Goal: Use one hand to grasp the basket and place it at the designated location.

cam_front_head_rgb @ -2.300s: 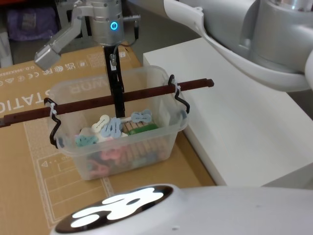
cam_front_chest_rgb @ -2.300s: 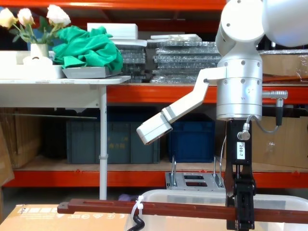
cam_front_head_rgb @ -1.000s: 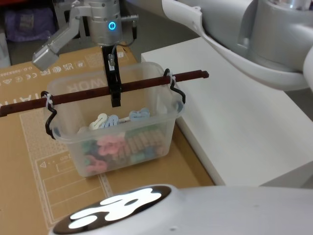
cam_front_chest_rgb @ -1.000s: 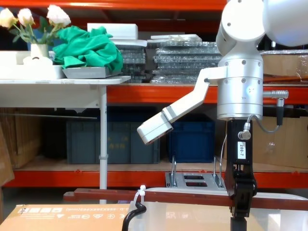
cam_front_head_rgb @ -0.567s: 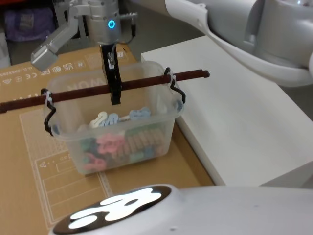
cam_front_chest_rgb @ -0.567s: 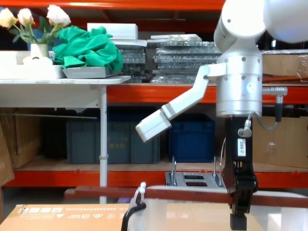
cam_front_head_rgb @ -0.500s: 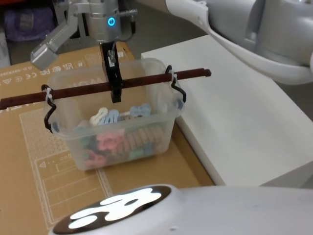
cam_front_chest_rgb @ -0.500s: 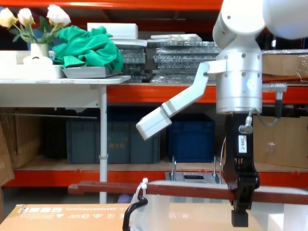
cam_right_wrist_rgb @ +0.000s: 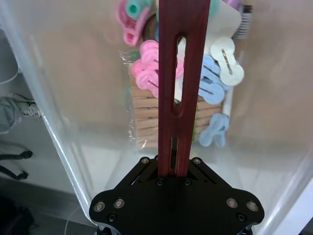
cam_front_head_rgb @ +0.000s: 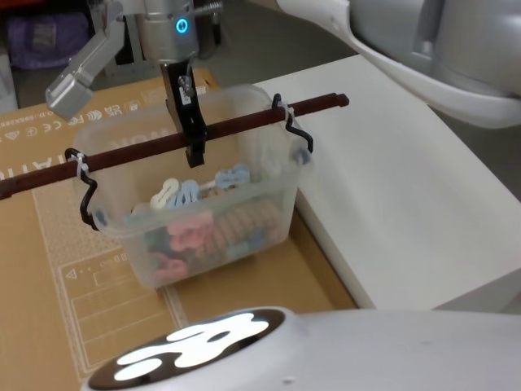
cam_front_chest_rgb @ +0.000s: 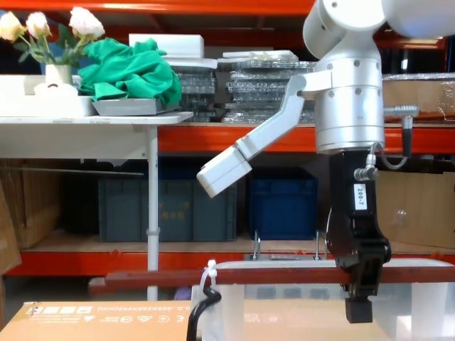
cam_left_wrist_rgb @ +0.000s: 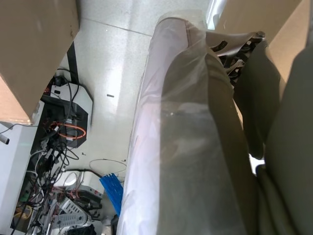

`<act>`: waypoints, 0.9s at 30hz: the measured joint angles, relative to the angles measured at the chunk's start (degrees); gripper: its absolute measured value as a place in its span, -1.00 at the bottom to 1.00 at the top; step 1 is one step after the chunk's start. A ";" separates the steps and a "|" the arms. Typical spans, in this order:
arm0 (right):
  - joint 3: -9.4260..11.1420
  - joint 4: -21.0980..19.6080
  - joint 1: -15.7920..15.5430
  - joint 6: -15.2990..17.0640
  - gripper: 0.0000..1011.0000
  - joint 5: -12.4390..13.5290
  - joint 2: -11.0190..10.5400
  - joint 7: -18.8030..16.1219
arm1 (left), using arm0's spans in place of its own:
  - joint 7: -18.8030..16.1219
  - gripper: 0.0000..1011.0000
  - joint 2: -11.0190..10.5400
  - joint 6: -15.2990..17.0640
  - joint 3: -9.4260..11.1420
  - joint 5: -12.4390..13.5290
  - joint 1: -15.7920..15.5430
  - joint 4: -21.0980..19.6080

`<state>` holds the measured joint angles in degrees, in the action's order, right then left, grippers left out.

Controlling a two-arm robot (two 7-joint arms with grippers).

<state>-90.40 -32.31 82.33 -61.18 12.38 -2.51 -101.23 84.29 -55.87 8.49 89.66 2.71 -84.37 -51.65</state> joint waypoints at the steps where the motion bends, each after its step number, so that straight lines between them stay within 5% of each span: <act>1: -0.09 -0.34 0.13 -0.09 -1.00 0.53 -0.16 -0.46 | 0.00 -1.00 0.00 0.00 0.00 0.00 0.00 -0.01; 9: -0.61 -4.01 1.79 0.17 -1.00 3.57 -2.56 -2.28 | 0.00 -1.00 0.00 0.00 0.00 0.00 0.00 0.00; 22: -0.09 -13.17 5.33 2.81 -1.00 3.36 -8.83 1.14 | 0.00 -1.00 0.00 0.00 0.00 0.00 0.00 -0.01; 27: -0.35 -14.35 5.94 3.07 -1.00 3.84 -9.65 1.34 | 0.00 -1.00 0.00 0.00 0.00 0.00 0.00 0.00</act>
<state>-90.75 -46.65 88.27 -58.12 16.22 -12.16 -99.90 84.29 -55.87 8.49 89.66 2.71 -84.37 -51.65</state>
